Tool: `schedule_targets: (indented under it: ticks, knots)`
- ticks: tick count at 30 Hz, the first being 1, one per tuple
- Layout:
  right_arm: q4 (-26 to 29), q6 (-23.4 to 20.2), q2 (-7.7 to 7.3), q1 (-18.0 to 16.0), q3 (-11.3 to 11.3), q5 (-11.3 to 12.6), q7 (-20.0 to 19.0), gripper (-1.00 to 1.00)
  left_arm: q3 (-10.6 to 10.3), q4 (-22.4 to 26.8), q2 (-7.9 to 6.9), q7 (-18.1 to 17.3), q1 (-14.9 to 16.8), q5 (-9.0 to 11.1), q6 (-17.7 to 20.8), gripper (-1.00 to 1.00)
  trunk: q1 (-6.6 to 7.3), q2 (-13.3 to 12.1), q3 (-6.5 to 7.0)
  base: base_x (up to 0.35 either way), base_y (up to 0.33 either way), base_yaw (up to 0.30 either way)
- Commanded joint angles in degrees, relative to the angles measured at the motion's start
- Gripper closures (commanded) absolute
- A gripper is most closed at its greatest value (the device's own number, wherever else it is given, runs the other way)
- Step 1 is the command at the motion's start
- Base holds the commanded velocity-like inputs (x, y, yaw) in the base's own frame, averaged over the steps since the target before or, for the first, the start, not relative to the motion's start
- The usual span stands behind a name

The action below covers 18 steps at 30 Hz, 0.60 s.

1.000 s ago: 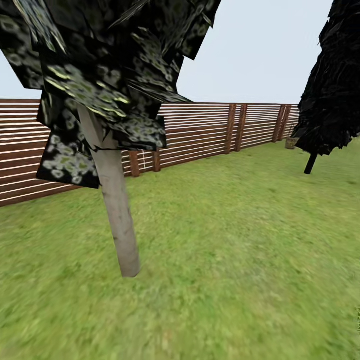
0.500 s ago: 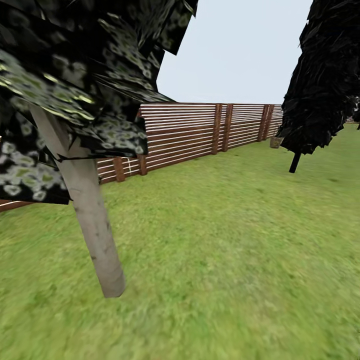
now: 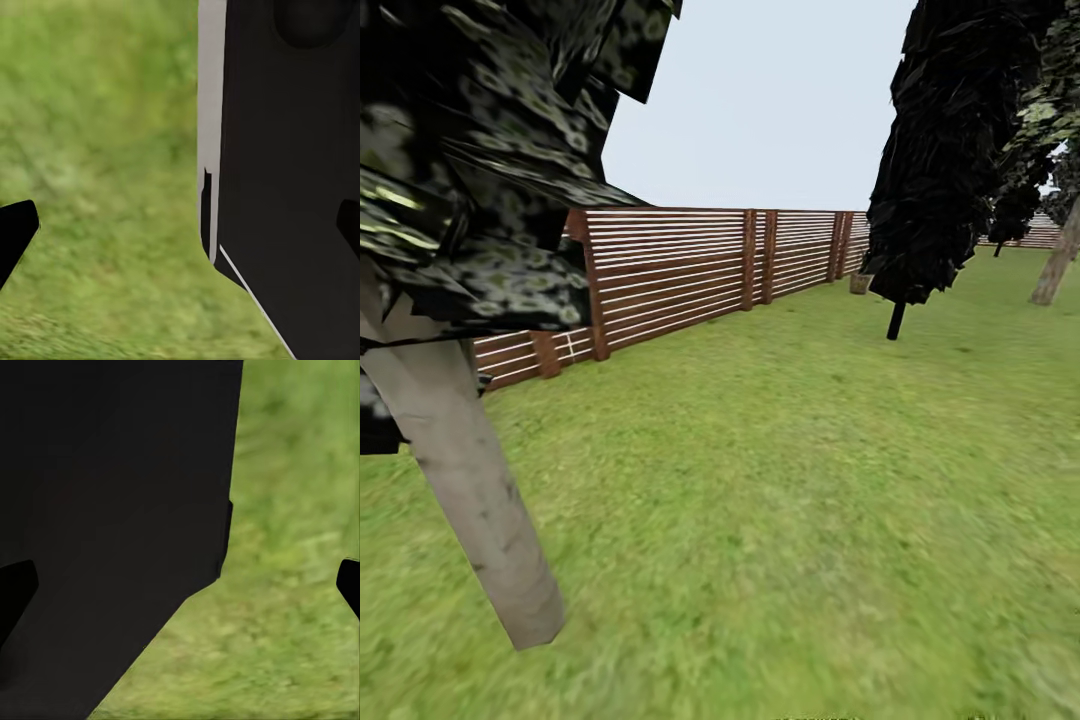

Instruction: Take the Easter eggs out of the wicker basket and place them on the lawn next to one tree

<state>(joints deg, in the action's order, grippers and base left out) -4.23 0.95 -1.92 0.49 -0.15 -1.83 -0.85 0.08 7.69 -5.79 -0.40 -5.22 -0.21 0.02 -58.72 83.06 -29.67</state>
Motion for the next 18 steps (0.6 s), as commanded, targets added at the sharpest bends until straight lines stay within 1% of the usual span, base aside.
schedule_targets:
  ticks: [1,18]
  knots:
    - [-0.06,0.1,-0.01,-0.04,-0.03,-0.19,-0.1,-1.0,0.01,0.13,-0.01,-0.04,-0.05,0.0,-0.01,-1.0,0.0,0.02,-0.03,0.008,0.0,-0.276]
    - [-0.07,0.1,-0.01,-0.04,0.06,-0.19,-0.12,-1.0,0.01,0.13,-0.01,-0.04,-0.05,0.0,-0.11,-1.0,0.0,0.02,-0.02,0.001,0.0,-0.291]
